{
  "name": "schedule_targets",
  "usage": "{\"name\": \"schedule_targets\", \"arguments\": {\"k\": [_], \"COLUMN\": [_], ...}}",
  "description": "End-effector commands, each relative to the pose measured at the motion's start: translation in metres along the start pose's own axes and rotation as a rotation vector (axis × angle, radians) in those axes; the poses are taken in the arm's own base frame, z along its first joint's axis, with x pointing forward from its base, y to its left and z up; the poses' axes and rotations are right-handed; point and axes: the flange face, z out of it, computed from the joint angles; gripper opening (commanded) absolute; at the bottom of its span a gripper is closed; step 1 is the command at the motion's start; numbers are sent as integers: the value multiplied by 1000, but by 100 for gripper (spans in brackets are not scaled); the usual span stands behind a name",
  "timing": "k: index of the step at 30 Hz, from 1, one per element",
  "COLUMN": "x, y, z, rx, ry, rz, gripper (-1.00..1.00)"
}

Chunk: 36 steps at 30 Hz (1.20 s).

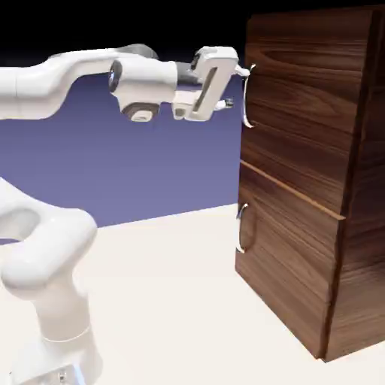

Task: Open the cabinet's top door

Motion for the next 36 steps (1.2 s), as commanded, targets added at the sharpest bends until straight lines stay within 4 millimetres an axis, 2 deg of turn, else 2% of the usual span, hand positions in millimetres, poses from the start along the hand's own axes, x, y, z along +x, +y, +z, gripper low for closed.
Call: {"name": "schedule_targets", "arguments": {"k": [1, 6, 12, 14, 19, 20, 21, 22, 27, 36], "x": [2, 17, 46, 48, 43, 43, 43, 43, 46, 49], "y": [6, 34, 67, 68, 69, 69, 69, 69, 47, -10], "z": [1, 8, 25, 26, 75, 75, 75, 75, 31, -42], "rx": [-2, -21, -56, -57, -57, -57, -57, -57, -176, -399], "ry": [-11, -56, -85, -86, -86, -86, -86, -86, -32, 71], "rz": [59, 352, 702, 717, 717, 717, 717, 717, 709, 690], "gripper": [100, 100, 100, 100, 100, 100, -100, -100, -100, -100]}}
